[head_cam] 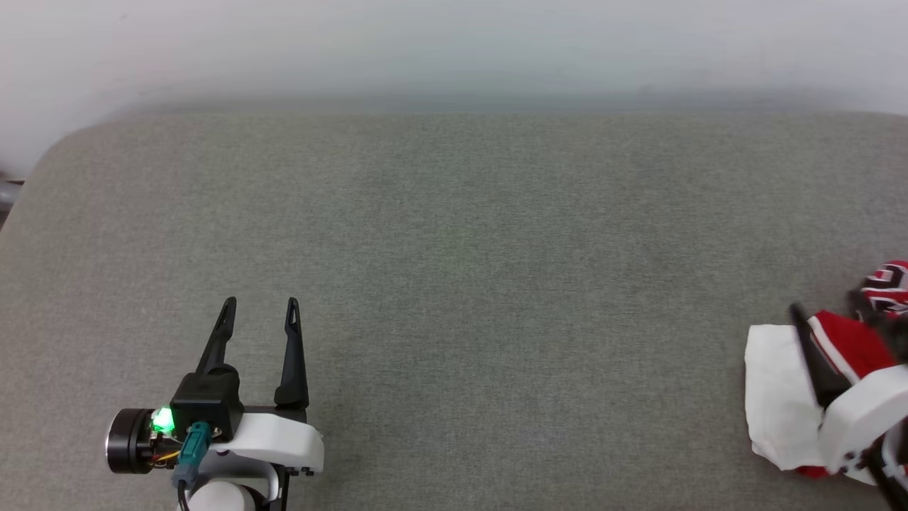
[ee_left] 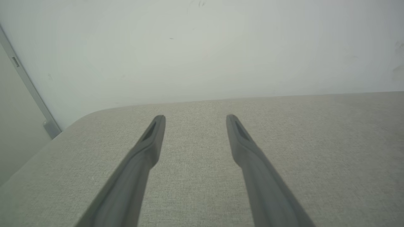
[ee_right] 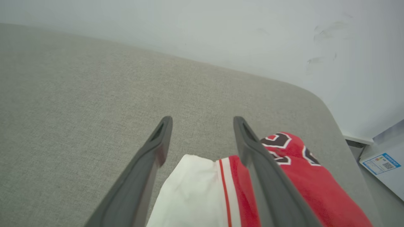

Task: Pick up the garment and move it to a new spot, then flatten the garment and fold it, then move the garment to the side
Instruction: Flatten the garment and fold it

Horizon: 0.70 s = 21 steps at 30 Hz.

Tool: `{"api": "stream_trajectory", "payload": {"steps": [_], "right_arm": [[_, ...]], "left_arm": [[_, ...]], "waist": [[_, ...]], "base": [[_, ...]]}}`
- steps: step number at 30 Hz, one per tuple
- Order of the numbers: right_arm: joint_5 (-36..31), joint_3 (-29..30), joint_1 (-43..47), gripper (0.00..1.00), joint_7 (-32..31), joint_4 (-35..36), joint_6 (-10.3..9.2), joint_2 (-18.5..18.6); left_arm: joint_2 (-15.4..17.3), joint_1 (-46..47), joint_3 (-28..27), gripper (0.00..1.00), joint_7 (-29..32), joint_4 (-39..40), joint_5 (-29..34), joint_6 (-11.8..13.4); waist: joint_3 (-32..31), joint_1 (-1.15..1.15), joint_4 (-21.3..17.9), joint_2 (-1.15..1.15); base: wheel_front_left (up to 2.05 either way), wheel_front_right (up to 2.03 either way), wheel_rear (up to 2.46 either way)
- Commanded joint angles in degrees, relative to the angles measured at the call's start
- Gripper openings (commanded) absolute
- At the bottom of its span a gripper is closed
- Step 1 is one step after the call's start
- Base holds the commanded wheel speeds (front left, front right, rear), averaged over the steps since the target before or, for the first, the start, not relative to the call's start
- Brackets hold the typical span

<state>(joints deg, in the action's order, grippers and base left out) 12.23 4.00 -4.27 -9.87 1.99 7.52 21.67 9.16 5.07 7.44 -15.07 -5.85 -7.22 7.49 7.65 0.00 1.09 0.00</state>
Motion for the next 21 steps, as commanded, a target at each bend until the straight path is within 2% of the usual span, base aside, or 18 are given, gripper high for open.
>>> {"api": "stream_trajectory", "payload": {"steps": [1, 5, 12, 18, 21], "right_arm": [[1.1, -1.6, 0.0, 1.0, -1.0, -1.1, -0.06, 0.4], [4.0, -6.6, 1.1, 1.0, -4.9, -4.7, -0.06, 3.1], [7.2, -11.1, 3.4, 1.0, -10.9, -13.6, -0.06, 7.8], [13.2, -15.5, 4.2, 1.0, -14.1, -19.8, -0.03, 8.0], [14.2, -17.3, 3.3, 0.98, -13.9, -21.5, -0.03, 8.7]], "left_arm": [[-0.2, 0.7, -0.1, 1.0, -0.1, 0.0, 0.1, -0.2], [-0.8, 0.8, -0.2, 1.0, -0.1, 0.0, 0.4, -0.4], [-1.6, 1.4, -0.3, 1.0, -0.1, 0.2, 0.9, -0.8], [-2.1, 1.8, -0.9, 1.0, -0.1, 0.4, 1.4, -1.0], [-2.2, 2.0, -1.0, 1.0, -0.1, 0.2, 1.6, -1.3]], "waist": [[0.4, 0.0, 0.7, 0.0], [0.9, 0.0, 1.9, 0.0], [2.3, 0.0, 3.5, 0.0], [3.3, 0.0, 3.6, 0.0], [3.5, 0.0, 3.5, 0.0]], "base": [[0.0, 0.0, 0.0], [0.0, 0.0, 0.0], [0.0, 0.0, 0.0], [0.0, 0.0, 0.0], [0.0, 0.0, 0.0]]}}
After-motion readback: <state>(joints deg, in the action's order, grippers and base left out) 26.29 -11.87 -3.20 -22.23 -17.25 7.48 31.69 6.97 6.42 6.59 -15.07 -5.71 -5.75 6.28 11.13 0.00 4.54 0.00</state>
